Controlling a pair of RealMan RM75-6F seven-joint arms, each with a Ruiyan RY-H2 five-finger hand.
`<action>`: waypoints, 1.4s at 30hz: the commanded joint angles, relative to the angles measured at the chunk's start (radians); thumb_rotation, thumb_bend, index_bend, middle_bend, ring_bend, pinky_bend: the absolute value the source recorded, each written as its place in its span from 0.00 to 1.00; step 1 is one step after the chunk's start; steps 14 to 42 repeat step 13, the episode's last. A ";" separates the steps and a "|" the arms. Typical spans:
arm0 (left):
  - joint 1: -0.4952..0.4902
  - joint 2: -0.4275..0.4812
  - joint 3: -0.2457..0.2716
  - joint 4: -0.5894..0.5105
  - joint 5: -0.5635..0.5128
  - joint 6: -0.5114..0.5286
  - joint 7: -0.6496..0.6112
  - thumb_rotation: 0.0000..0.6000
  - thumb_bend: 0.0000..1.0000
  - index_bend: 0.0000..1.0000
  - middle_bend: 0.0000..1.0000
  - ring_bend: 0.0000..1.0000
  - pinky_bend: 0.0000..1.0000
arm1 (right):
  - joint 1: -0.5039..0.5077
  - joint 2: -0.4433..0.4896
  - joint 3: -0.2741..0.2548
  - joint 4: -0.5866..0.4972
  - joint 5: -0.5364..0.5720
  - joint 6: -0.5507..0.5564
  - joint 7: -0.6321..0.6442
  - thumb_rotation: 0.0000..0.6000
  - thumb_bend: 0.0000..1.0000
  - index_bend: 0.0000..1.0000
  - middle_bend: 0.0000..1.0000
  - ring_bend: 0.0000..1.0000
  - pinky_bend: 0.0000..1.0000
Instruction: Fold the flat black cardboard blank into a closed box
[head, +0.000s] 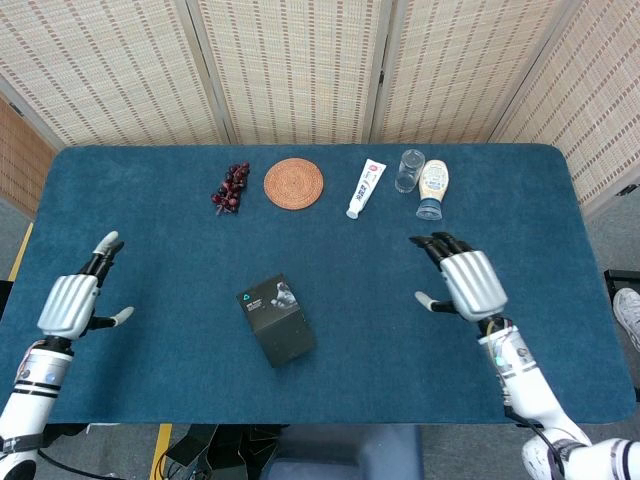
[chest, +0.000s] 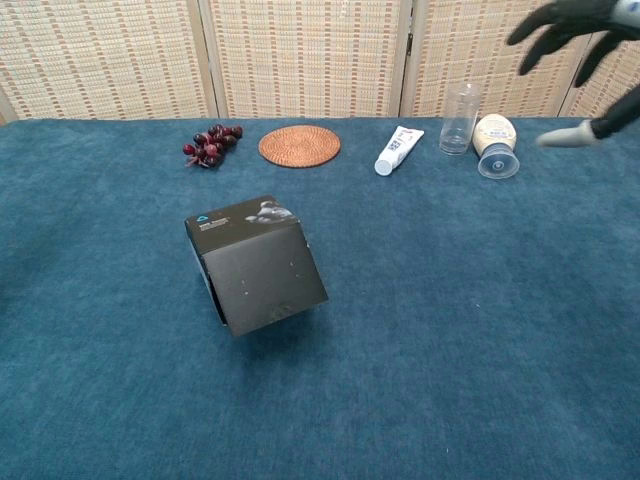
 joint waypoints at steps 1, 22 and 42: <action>0.079 0.029 0.032 -0.036 0.005 0.093 0.083 1.00 0.17 0.04 0.02 0.23 0.48 | -0.111 0.051 -0.066 0.045 -0.071 0.098 0.080 1.00 0.17 0.17 0.27 0.21 0.33; 0.266 -0.009 0.112 -0.072 0.077 0.320 0.211 1.00 0.17 0.04 0.02 0.20 0.42 | -0.342 0.046 -0.158 0.163 -0.136 0.242 0.186 1.00 0.18 0.17 0.27 0.21 0.33; 0.266 -0.009 0.112 -0.072 0.077 0.320 0.211 1.00 0.17 0.04 0.02 0.20 0.42 | -0.342 0.046 -0.158 0.163 -0.136 0.242 0.186 1.00 0.18 0.17 0.27 0.21 0.33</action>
